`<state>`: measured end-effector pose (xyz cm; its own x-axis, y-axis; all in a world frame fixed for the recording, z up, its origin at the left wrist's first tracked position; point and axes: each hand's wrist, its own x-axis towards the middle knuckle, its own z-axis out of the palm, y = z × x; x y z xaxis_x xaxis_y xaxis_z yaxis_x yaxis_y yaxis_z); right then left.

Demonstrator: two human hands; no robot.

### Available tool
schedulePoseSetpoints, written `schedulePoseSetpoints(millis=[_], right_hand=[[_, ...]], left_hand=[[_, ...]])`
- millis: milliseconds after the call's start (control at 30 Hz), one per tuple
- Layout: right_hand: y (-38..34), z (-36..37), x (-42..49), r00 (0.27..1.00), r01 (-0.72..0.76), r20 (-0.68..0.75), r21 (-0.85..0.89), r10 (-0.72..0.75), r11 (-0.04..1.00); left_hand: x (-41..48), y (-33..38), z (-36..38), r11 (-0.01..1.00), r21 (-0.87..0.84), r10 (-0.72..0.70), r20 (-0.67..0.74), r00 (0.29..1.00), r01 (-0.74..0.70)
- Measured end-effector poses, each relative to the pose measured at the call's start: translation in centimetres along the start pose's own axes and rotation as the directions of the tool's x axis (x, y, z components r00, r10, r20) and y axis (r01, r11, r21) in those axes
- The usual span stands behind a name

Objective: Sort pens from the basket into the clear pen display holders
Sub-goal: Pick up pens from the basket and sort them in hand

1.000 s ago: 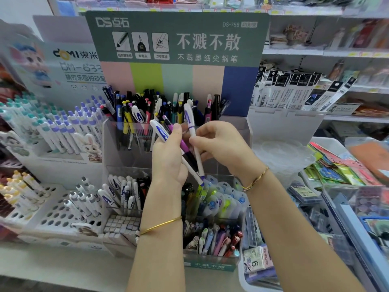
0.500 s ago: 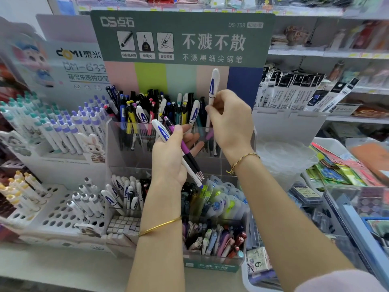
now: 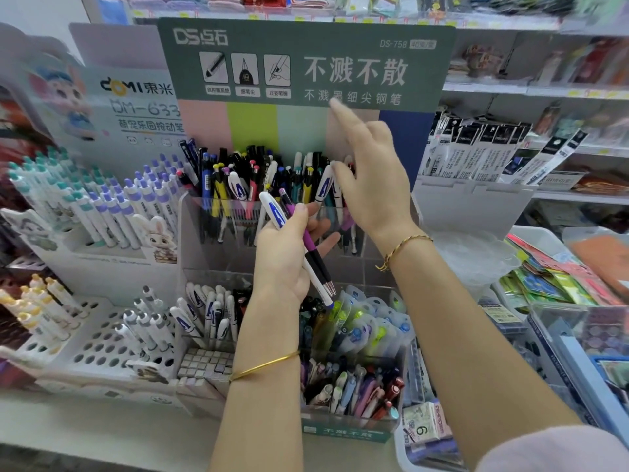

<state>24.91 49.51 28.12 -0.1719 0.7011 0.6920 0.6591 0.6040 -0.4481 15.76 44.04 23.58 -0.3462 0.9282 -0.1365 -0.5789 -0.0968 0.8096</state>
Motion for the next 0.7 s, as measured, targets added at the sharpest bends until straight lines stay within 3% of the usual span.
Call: schedulePoseSetpoints(millis=[133, 267, 367, 467, 533, 600, 700], right_hand=[[0.7, 0.5, 0.4, 0.999, 0.032, 0.034, -0.124, -0.028, 0.992], [1.0, -0.1, -0.8, 0.983, -0.064, -0.169, 0.059, 0.073, 0.996], [0.5, -1.2, -1.6, 0.986, -0.164, 0.055, 0.173, 0.157, 0.971], [0.1, -2.1, -2.1, 0.926, -0.253, 0.329, 0.184, 0.183, 0.950], [0.3, -2.3, -2.3, 0.896, -0.308, 0.401, 0.253, 0.190, 0.917], [0.7, -2.4, -2.2, 0.930, -0.325, 0.294, 0.371, 0.222, 0.870], [1.1, -2.9, -1.8, 0.938, -0.252, -0.086, 0.494, 0.335, 0.832]], left_hand=[[0.0, 0.0, 0.0, 1.000, 0.011, -0.007, 0.012, 1.000, 0.007], [-0.4, -0.1, -0.1, 0.996, 0.084, -0.050, 0.116, 0.992, 0.040], [-1.0, 0.1, 0.0, 0.984, 0.167, -0.108, 0.238, 0.965, 0.069], [-1.5, 0.3, 0.2, 0.961, 0.273, -0.141, 0.342, 0.929, 0.046], [-1.7, 0.4, 0.4, 0.956, 0.287, -0.173, 0.389, 0.905, 0.059], [-1.7, 0.4, 0.4, 0.961, 0.256, -0.202, 0.391, 0.898, 0.105], [-1.0, 0.0, -0.1, 0.958, 0.274, -0.156, 0.237, 0.959, 0.088]])
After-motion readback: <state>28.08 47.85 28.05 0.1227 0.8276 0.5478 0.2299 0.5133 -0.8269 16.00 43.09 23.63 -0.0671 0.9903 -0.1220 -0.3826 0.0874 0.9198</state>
